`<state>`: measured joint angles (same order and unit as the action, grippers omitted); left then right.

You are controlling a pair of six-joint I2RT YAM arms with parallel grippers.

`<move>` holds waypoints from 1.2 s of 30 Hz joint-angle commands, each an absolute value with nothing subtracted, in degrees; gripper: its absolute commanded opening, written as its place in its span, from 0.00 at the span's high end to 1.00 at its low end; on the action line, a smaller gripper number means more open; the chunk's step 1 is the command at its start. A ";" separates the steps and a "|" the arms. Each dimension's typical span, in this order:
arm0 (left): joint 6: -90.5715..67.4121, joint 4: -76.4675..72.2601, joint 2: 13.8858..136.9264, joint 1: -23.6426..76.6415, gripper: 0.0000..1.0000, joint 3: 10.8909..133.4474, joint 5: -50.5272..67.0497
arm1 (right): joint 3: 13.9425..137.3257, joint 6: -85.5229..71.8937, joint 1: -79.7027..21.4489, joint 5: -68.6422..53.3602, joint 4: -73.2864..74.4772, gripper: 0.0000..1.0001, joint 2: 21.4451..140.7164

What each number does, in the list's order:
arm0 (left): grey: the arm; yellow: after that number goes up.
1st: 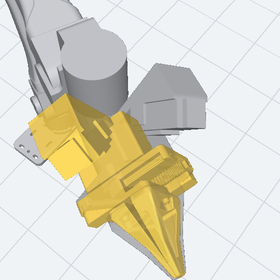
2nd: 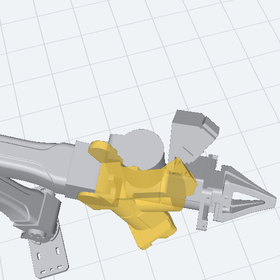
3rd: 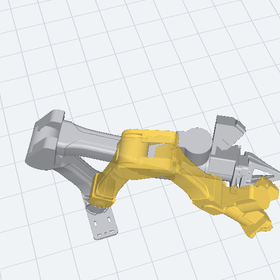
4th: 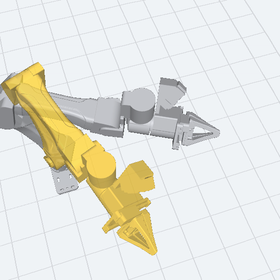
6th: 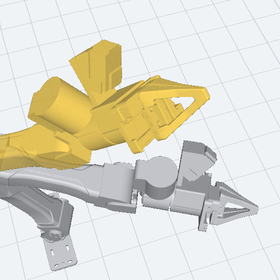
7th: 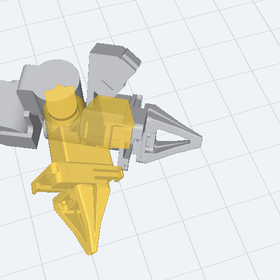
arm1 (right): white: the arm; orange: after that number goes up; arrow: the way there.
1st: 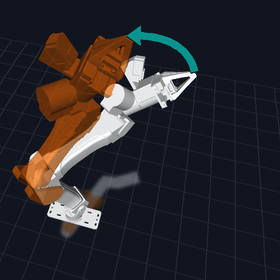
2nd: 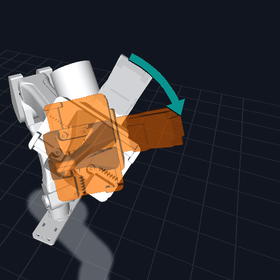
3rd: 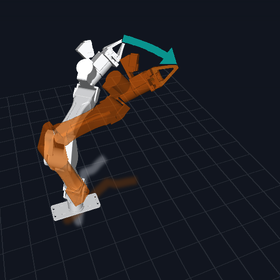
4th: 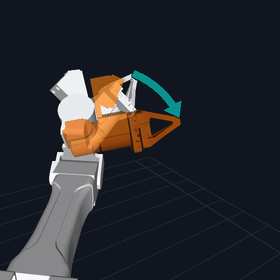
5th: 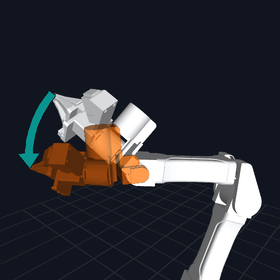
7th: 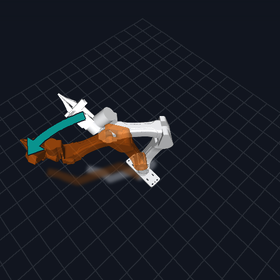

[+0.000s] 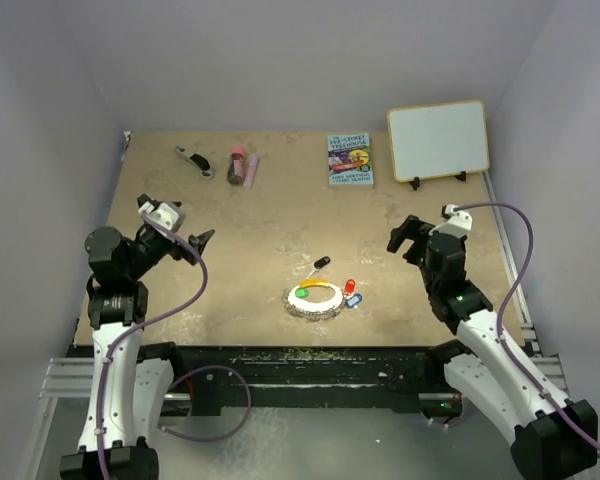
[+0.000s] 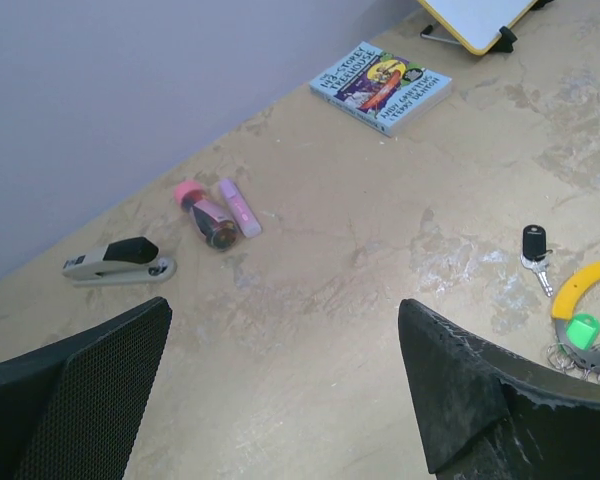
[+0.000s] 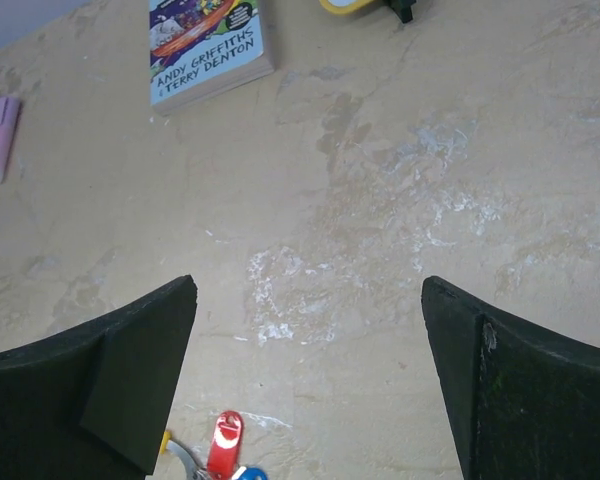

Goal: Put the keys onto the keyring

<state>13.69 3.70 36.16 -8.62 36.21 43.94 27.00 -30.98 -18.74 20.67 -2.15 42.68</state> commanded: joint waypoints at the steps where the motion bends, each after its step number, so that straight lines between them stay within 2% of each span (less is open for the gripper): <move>1: 14.77 3.28 36.35 -8.88 0.02 36.00 45.71 | 29.25 -30.34 -18.72 24.10 -2.20 0.00 43.42; 13: 21.96 7.17 37.47 -8.83 0.02 36.20 46.61 | 31.38 -27.32 -18.72 23.42 -0.02 0.00 44.34; 16: 23.36 6.07 38.13 -8.86 0.02 34.48 46.36 | 31.02 -26.28 -18.72 18.19 -0.52 0.00 45.16; 18: 25.44 6.16 38.77 -8.87 0.02 33.42 46.65 | 30.56 -25.44 -18.72 9.56 -3.35 0.01 47.91; 21: 31.99 9.89 40.05 -8.79 0.02 33.34 47.03 | 33.04 -27.91 -18.79 3.50 -0.84 0.12 53.24; 28: 45.04 18.16 40.93 -8.77 0.02 32.90 43.94 | 34.29 -33.36 -20.83 -3.30 8.32 0.13 57.88; 36: 43.10 13.50 41.11 -8.35 0.02 29.55 44.62 | 32.39 -41.24 -29.13 -5.58 10.45 0.16 61.05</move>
